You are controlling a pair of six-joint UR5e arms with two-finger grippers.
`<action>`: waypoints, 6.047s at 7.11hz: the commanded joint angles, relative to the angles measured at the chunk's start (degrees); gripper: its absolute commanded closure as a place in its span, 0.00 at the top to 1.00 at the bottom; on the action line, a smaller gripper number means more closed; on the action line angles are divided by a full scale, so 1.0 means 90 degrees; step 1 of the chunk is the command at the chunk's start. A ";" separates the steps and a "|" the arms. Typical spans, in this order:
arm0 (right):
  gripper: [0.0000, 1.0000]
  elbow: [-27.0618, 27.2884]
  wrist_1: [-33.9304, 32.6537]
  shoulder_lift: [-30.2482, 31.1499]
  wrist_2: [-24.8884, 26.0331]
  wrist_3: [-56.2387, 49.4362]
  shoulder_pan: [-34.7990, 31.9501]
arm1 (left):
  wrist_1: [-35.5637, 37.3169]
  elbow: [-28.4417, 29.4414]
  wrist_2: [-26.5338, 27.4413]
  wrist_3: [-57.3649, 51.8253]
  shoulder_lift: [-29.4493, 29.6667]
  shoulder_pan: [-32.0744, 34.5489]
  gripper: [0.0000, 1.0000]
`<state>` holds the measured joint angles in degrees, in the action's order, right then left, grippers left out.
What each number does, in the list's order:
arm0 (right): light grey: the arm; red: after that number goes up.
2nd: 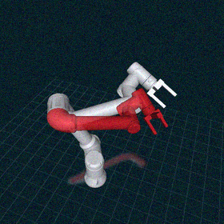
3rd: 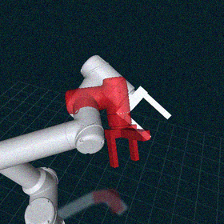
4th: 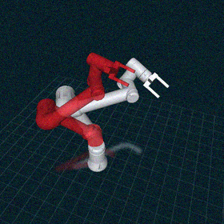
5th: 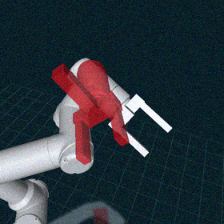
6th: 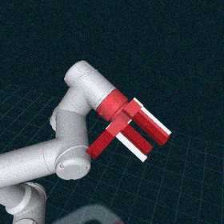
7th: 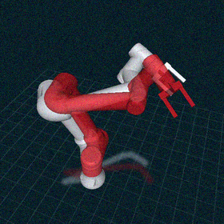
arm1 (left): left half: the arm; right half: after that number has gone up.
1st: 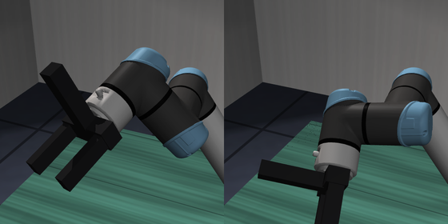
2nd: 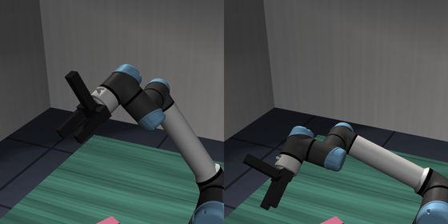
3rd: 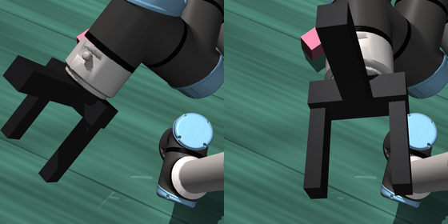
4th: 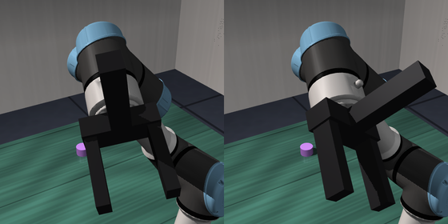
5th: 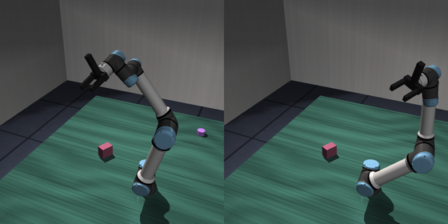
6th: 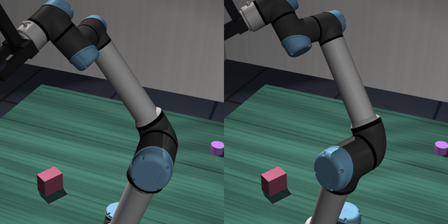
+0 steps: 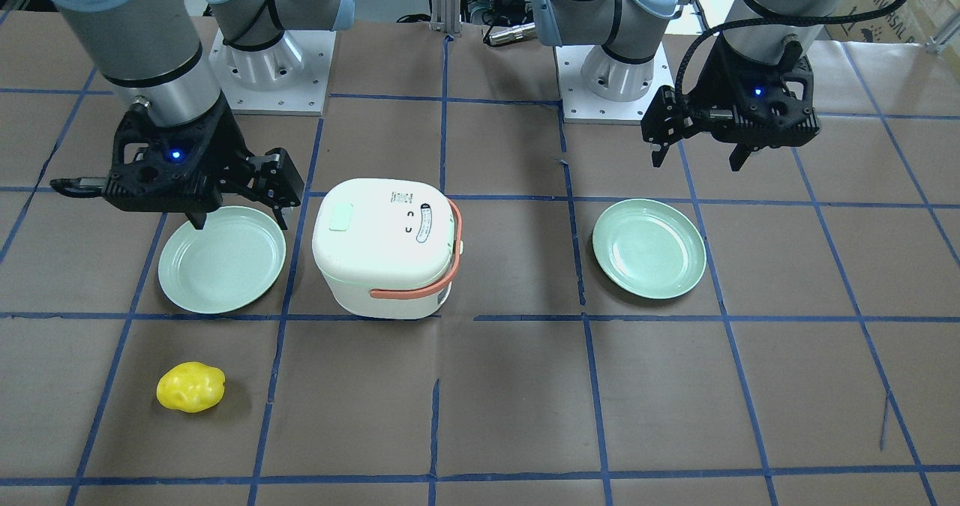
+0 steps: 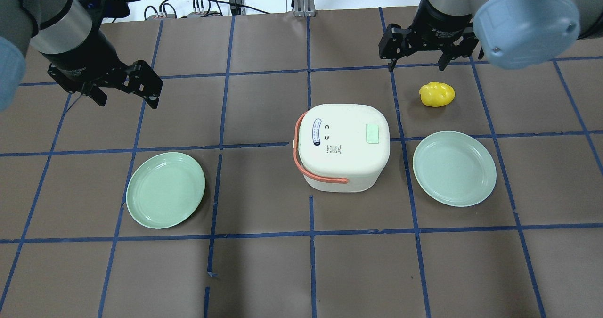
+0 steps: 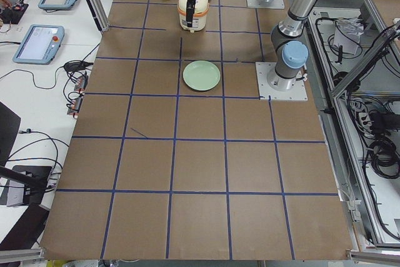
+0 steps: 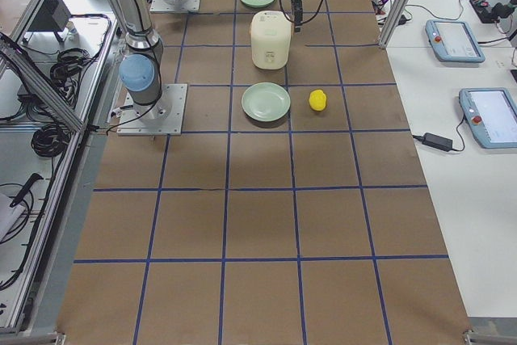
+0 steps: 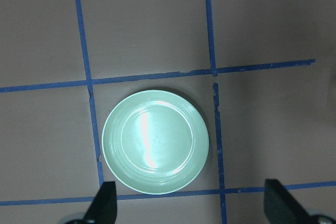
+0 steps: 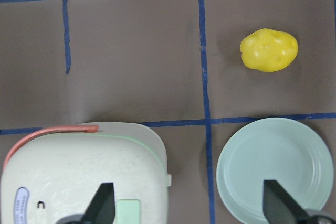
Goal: Press rice cooker button
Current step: 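Move the right gripper over the rice cooker's green lid button, then lower the closed right gripper onto the green button, then press down on the green button with the right gripper, then lift the right gripper up and away from the cooker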
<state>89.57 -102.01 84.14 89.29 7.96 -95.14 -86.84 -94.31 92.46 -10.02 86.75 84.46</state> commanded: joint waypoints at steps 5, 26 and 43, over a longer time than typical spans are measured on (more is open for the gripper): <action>0.19 0.0663 0.0055 0.0007 0.0039 0.0727 -0.0679 | 0.0000 0.0000 0.0000 0.0000 0.0000 0.0000 1.00; 0.13 0.1025 0.0006 -0.0247 0.0196 0.0600 -0.0776 | 0.0000 0.0000 0.0000 0.0000 0.0000 0.0000 1.00; 0.90 -0.0584 0.1117 -0.0286 0.0303 0.0494 -0.0621 | 0.0000 0.0000 0.0000 0.0000 0.0000 0.0000 1.00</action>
<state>88.09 -94.65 81.74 91.92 13.11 -101.60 -86.84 -94.31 92.46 -10.02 86.75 84.46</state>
